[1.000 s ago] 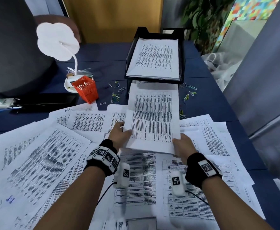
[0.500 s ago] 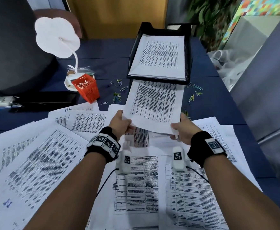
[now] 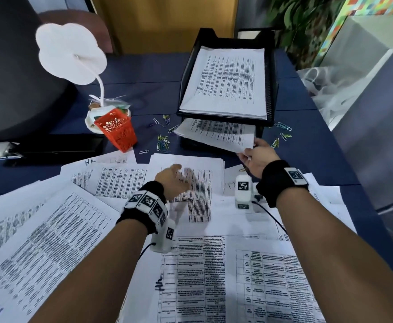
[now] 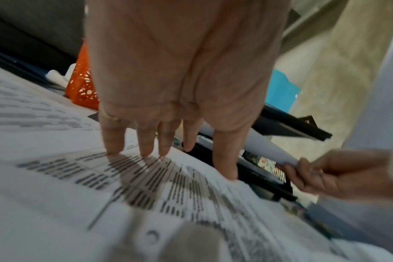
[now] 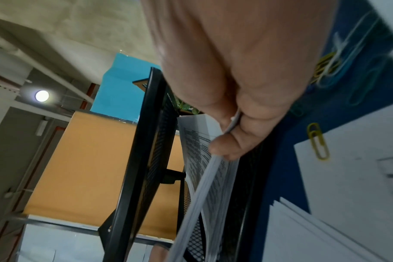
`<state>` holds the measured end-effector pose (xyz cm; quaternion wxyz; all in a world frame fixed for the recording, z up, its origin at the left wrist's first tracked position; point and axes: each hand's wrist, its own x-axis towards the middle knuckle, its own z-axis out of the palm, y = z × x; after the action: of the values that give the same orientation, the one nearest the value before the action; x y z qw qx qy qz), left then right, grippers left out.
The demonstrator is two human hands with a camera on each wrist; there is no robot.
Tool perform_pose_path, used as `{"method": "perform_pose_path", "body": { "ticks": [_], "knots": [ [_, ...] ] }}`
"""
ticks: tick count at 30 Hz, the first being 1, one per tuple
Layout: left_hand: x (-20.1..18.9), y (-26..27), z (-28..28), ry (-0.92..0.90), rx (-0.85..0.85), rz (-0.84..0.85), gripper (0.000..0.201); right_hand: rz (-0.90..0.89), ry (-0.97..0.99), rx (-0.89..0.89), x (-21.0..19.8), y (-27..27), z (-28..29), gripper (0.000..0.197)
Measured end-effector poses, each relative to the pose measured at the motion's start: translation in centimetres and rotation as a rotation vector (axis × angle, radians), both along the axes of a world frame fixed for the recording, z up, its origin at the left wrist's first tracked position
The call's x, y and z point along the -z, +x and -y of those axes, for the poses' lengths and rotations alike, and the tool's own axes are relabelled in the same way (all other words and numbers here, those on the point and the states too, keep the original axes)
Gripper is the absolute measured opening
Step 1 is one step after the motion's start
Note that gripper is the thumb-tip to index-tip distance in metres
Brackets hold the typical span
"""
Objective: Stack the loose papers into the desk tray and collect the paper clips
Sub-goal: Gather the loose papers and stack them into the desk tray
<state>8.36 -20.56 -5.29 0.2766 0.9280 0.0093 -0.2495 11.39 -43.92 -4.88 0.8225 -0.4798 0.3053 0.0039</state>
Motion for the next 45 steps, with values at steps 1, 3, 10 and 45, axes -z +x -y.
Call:
{"method": "perform_pose_path", "body": {
  "ticks": [1,3,10,45],
  "knots": [
    [0.2,-0.1,0.0,0.122,0.093,0.001,0.074,0.009,0.007,0.029,0.1,0.6,0.1,0.044],
    [0.5,-0.3,0.1,0.279,0.215,-0.008,0.083,-0.006,-0.023,0.080,0.0,1.4,0.1,0.038],
    [0.8,-0.5,0.6,0.333,0.223,-0.050,0.093,-0.233,-0.416,0.051,0.2,3.3,0.7,0.034],
    [-0.2,-11.2,2.3,0.373,0.457,0.056,0.073,-0.324,-1.159,-0.824,-0.6,-18.6,3.7,0.038]
  ]
}}
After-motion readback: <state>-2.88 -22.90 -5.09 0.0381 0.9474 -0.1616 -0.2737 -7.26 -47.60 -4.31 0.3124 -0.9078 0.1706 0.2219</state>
